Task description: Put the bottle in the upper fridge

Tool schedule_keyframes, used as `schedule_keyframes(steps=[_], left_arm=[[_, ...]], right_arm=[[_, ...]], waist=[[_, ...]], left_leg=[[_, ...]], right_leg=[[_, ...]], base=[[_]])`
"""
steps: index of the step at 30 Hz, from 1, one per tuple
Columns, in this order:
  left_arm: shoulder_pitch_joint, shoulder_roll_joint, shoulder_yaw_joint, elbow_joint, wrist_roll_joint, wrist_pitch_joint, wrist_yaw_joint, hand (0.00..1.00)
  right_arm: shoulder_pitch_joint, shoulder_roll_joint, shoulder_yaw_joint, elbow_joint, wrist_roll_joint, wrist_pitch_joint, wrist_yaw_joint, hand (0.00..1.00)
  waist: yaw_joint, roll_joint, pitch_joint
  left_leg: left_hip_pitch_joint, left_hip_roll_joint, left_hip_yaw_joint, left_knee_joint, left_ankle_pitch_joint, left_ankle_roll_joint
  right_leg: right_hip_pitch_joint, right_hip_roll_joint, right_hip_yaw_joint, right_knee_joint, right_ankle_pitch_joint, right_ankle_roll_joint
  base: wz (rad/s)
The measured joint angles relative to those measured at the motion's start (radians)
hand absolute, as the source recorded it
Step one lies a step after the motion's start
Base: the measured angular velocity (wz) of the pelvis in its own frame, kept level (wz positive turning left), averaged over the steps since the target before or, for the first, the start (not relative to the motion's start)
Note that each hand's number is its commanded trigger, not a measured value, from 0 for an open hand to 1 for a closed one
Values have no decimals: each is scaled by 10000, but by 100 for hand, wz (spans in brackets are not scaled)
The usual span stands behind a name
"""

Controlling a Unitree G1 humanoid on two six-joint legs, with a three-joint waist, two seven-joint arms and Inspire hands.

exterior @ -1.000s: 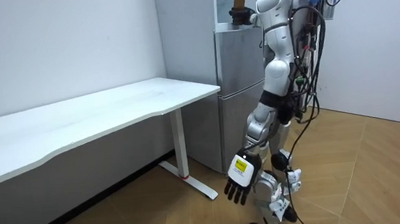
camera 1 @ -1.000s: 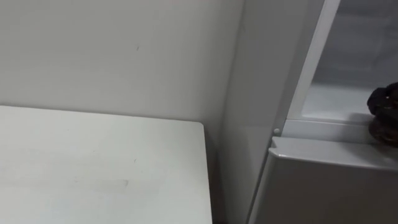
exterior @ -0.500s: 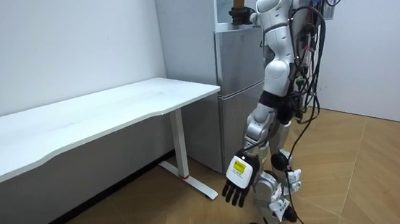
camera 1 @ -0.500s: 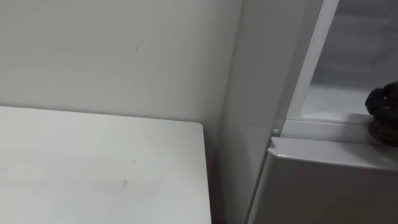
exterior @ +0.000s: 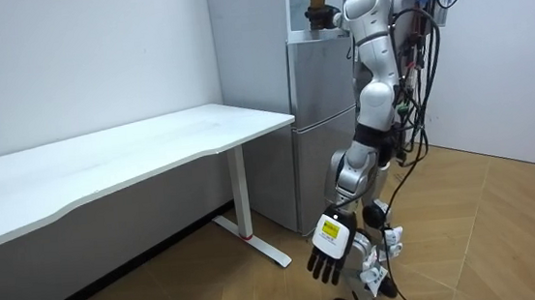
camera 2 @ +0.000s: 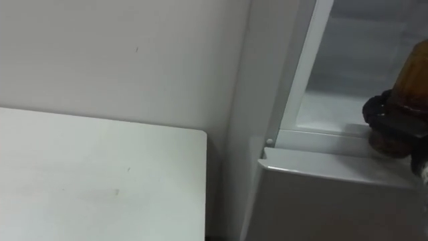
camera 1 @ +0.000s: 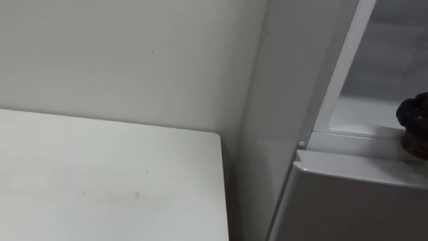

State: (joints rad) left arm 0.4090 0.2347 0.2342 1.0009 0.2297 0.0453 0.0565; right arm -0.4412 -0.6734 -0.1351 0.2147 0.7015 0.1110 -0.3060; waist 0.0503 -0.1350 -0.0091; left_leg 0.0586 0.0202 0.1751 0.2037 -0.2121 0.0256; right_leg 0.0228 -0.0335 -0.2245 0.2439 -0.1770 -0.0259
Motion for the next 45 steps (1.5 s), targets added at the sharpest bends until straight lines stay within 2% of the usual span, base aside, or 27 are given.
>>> schedule_keyframes(steps=[3,6,11,16,21,30,34,36,39,44,45], left_arm=[[-15,0,-3,1,2,-3,-4,0],[-24,-2,-19,-1,2,-2,-4,0],[-64,-2,-18,-14,10,12,25,0],[-125,-2,-20,-93,10,11,157,0],[-125,-2,-23,-151,9,13,212,0],[-115,-10,-24,-476,21,427,237,0],[-63,-1,-25,-592,10,591,234,0],[-50,-1,-27,-590,9,593,234,0],[-32,6,-33,-598,-3,580,236,0],[-31,76,-246,-499,-20,591,240,0],[-29,105,-357,-447,-36,612,227,0]], right_arm=[[-727,-18,52,-9,-5,-9,49,100],[-985,-36,53,-169,-4,-41,167,100],[-1027,-35,512,-341,1,-70,358,100],[-1030,-37,683,-341,17,-73,361,100],[-1030,-38,757,-299,130,-74,368,100],[-1011,-36,788,395,445,-61,588,100],[-972,-36,793,665,416,-71,605,100],[-974,-36,792,980,424,-145,709,100],[-973,-36,812,1386,420,-200,800,100],[-1052,-39,911,2556,486,-806,1103,100],[-1124,-45,1040,2925,474,-1029,1205,100]], waist=[[46,9,3],[95,-20,-12],[172,-22,1],[154,87,74],[149,165,75],[373,211,83],[396,215,74],[417,194,87],[539,130,50],[704,95,87],[768,90,91]], left_leg=[[-67,16,-32,26,1,-6],[-126,5,-200,82,2,-9],[-191,1,-361,86,2,-11],[-231,3,-432,50,2,-13],[-249,6,-430,12,6,-20],[-127,-5,-442,0,6,-20],[-87,-31,-680,2,5,-21],[37,-22,-710,-1,3,-28],[66,-44,-835,12,7,-42],[81,-49,-1003,185,-10,-59],[85,-51,-1046,225,-11,-60]], right_leg=[[-48,11,-26,10,-9,-17],[-33,6,-234,-41,-10,-17],[-24,-8,-342,-69,-10,-16],[-27,-31,-524,-75,-11,-15],[-27,-17,-518,-76,-17,-4],[119,-3,-538,-105,-20,0],[361,6,-771,-253,-19,1],[516,24,-810,-285,-19,1],[663,25,-874,-406,-18,1],[831,-1,-1082,-417,-16,0],[884,6,-1092,-419,-13,-3]], base=[[5],[16],[11],[4],[0],[0],[16],[11],[12],[10],[9]])
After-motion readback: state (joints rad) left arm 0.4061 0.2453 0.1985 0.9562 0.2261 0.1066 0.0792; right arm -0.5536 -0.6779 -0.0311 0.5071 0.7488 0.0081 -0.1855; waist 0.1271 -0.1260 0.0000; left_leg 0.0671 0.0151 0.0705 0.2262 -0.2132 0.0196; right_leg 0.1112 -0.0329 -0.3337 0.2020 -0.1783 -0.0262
